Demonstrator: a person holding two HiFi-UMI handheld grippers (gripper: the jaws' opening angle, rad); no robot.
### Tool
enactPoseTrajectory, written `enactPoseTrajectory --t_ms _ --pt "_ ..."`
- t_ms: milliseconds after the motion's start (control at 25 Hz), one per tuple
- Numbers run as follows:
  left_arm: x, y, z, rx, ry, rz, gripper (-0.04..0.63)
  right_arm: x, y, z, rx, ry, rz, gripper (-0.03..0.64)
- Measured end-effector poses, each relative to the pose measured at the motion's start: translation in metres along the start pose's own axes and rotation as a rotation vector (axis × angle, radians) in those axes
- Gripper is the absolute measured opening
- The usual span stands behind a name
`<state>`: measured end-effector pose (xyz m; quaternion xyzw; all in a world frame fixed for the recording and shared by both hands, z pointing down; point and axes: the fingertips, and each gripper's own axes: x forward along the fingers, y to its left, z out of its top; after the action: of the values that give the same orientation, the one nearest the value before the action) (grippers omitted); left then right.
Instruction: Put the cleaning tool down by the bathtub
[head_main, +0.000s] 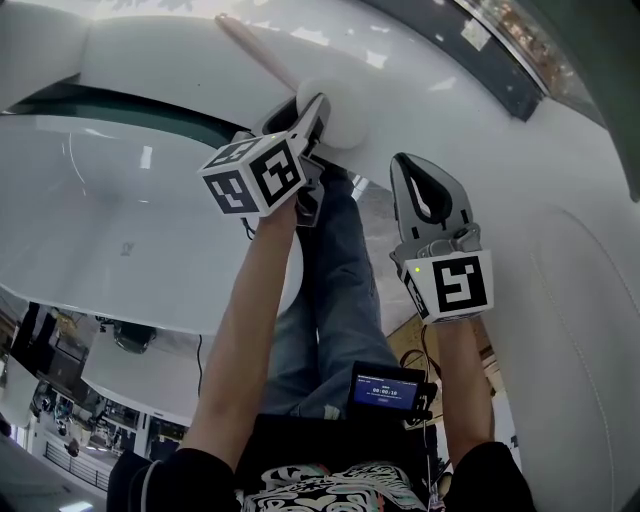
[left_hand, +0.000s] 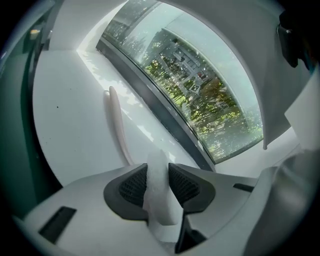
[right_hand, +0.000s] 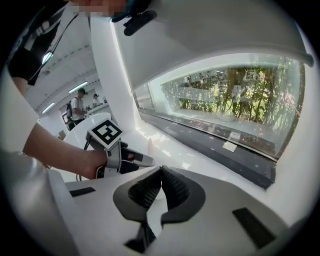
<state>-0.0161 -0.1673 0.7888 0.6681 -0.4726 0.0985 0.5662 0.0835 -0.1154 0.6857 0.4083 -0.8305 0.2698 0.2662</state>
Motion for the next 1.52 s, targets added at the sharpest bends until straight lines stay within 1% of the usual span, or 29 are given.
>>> enactPoseTrajectory --t_ms 120,240,480,600,680,760,840,880,1000,1120,1200,1320,1360,1440,1480,1520 --pt "-0.002 0.001 -0.001 0.039 -0.002 0.05 0.129 -0.002 -0.003 0.002 -0.007 -0.002 -0.01 0.026" --pt "-0.004 0.002 -0.002 0.05 -0.005 0.075 0.133 -0.004 -0.004 0.002 -0.009 -0.006 -0.02 0.026" --pt "-0.009 0.002 0.0 0.071 0.003 0.089 0.137 -0.008 -0.004 0.004 -0.038 -0.009 -0.036 0.026" --pt "-0.008 0.001 -0.001 0.056 0.014 0.072 0.165 -0.008 -0.001 0.005 -0.038 -0.006 -0.032 0.026" --pt "-0.01 0.003 0.001 0.043 0.009 0.079 0.193 -0.007 0.001 0.005 -0.04 -0.006 -0.03 0.026" --pt "-0.013 0.007 0.005 0.085 -0.006 0.128 0.234 -0.007 0.003 0.006 -0.043 -0.008 -0.03 0.027" --pt "-0.017 0.01 0.008 0.152 -0.025 0.186 0.25 -0.009 0.005 0.007 -0.039 -0.011 -0.031 0.026" --pt "-0.019 0.01 0.009 0.173 -0.034 0.203 0.251 -0.009 0.006 0.007 -0.038 -0.011 -0.032 0.027" --pt "-0.022 0.006 0.013 0.206 -0.051 0.211 0.25 -0.01 0.008 0.007 -0.04 -0.011 -0.032 0.026" --pt "-0.029 -0.002 0.016 0.287 -0.05 0.217 0.25 -0.013 0.009 0.008 -0.047 -0.011 -0.044 0.026" --pt "-0.035 -0.008 0.019 0.317 -0.051 0.206 0.247 -0.015 0.008 0.008 -0.051 -0.014 -0.06 0.026" --pt "-0.045 -0.014 0.024 0.316 -0.085 0.18 0.217 -0.019 0.008 0.01 -0.042 -0.024 -0.078 0.026" --pt "-0.05 -0.015 0.026 0.319 -0.097 0.181 0.191 -0.021 0.009 0.011 -0.039 -0.027 -0.081 0.026" --pt "-0.06 -0.017 0.031 0.353 -0.125 0.187 0.076 -0.024 0.012 0.014 -0.038 -0.032 -0.084 0.026" --pt "-0.065 -0.02 0.034 0.382 -0.137 0.184 0.034 -0.025 0.014 0.016 -0.042 -0.036 -0.083 0.027" --pt "-0.069 -0.023 0.036 0.407 -0.144 0.176 0.029 -0.027 0.015 0.018 -0.048 -0.039 -0.081 0.026"
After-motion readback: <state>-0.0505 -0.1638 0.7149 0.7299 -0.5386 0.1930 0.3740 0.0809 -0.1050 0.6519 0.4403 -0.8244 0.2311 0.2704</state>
